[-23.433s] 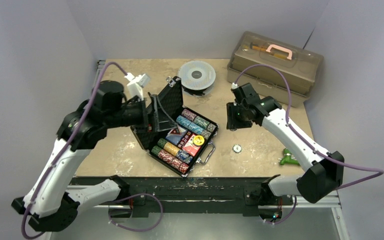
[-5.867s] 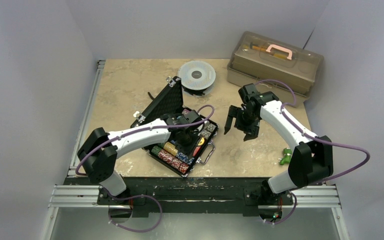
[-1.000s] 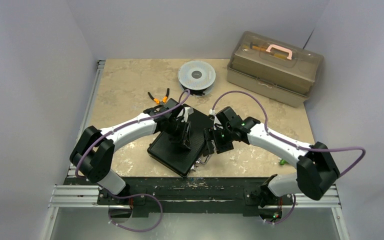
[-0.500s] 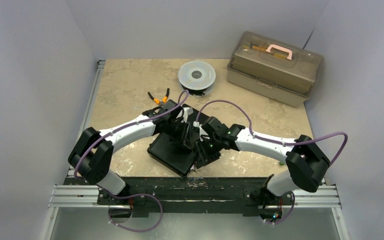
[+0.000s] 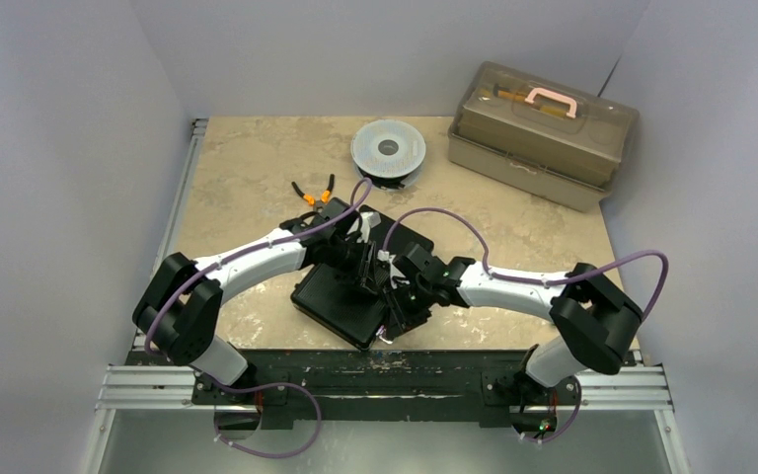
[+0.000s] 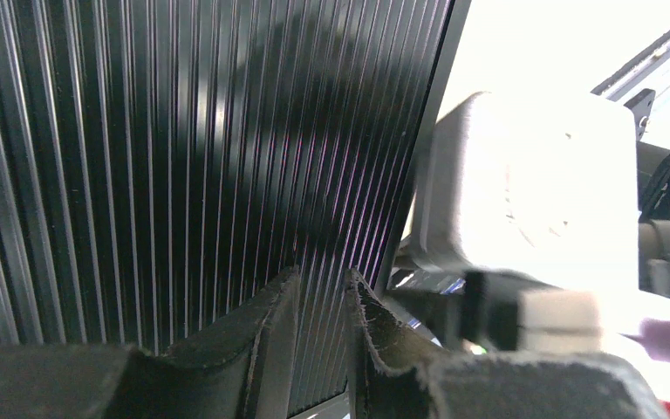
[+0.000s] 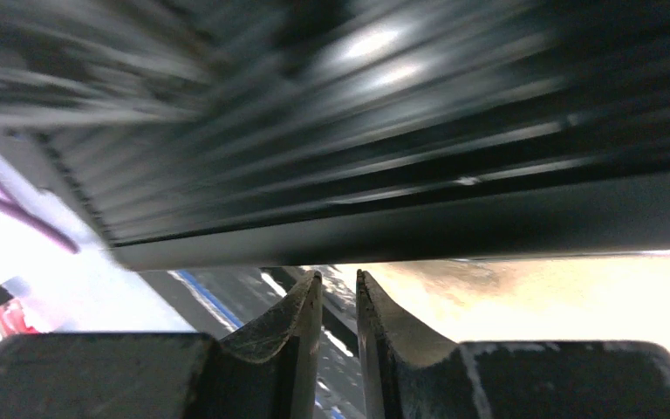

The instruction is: Pack up texas hold em set

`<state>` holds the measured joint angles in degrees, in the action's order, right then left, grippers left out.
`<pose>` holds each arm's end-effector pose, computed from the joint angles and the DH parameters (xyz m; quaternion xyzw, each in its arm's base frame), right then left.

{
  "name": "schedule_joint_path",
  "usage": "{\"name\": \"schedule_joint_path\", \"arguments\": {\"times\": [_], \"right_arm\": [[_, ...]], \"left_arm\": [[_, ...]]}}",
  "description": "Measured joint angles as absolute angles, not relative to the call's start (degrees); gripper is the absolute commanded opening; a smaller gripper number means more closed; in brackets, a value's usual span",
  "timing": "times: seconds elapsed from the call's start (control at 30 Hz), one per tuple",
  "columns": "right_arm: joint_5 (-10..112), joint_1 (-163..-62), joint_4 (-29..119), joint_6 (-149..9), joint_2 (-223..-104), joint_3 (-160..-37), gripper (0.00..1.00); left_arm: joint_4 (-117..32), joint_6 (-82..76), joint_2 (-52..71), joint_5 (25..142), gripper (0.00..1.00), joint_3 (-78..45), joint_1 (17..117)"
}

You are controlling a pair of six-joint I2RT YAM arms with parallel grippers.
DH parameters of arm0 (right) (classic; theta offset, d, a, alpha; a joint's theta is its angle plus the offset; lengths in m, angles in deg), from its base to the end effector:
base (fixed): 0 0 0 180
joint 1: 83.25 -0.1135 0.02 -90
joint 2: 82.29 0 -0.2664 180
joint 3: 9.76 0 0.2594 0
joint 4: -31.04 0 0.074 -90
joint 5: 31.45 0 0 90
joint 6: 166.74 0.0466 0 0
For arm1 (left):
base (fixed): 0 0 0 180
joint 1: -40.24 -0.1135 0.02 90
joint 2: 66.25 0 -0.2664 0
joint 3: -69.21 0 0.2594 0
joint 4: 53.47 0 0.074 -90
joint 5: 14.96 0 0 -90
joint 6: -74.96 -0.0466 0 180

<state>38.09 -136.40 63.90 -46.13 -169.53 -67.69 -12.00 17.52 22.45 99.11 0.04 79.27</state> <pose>0.1599 0.2405 0.1486 -0.2286 0.9285 0.2863 0.0611 0.2327 -0.2131 0.1912 0.1056 0.9424 -0.3070 0.0806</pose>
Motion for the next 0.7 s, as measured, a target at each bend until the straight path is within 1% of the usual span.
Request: {"name": "schedule_joint_path", "arguments": {"times": [0.1, 0.27, 0.33, 0.43, 0.53, 0.6, 0.7], "right_arm": [[37.41, -136.37, 63.68, -45.67, -171.59, -65.08, 0.21], [36.32, -136.5, 63.18, -45.65, -171.91, -65.04, 0.21], [37.12, -136.59, 63.31, -45.63, -171.19, -64.95, 0.23], [42.57, -136.92, 65.72, -45.48, -167.21, -64.6, 0.31], [51.02, -136.88, 71.2, -43.9, -159.7, -65.35, 0.43], [58.08, -136.81, 76.36, -42.61, -155.17, -68.41, 0.51], [68.42, -136.42, 84.16, -41.02, -151.83, -76.69, 0.58]], "left_arm": [[-12.34, 17.58, 22.15, 99.09, 0.24, 0.37, 79.27], [-12.43, 17.56, 21.91, 99.07, 0.24, 0.52, 79.27], [-12.24, 17.54, 21.67, 98.85, 0.25, 0.52, 79.27], [-11.16, 17.39, 20.88, 97.8, 0.31, 0.5, 79.53], [-6.88, 16.84, 18.56, 95.35, 0.36, 0.08, 80.19], [-2.71, 16.01, 15.92, 92.84, 0.4, -1.66, 80.45], [2.08, 14.31, 12.29, 88.84, 0.44, -7.37, 80.45]]}}
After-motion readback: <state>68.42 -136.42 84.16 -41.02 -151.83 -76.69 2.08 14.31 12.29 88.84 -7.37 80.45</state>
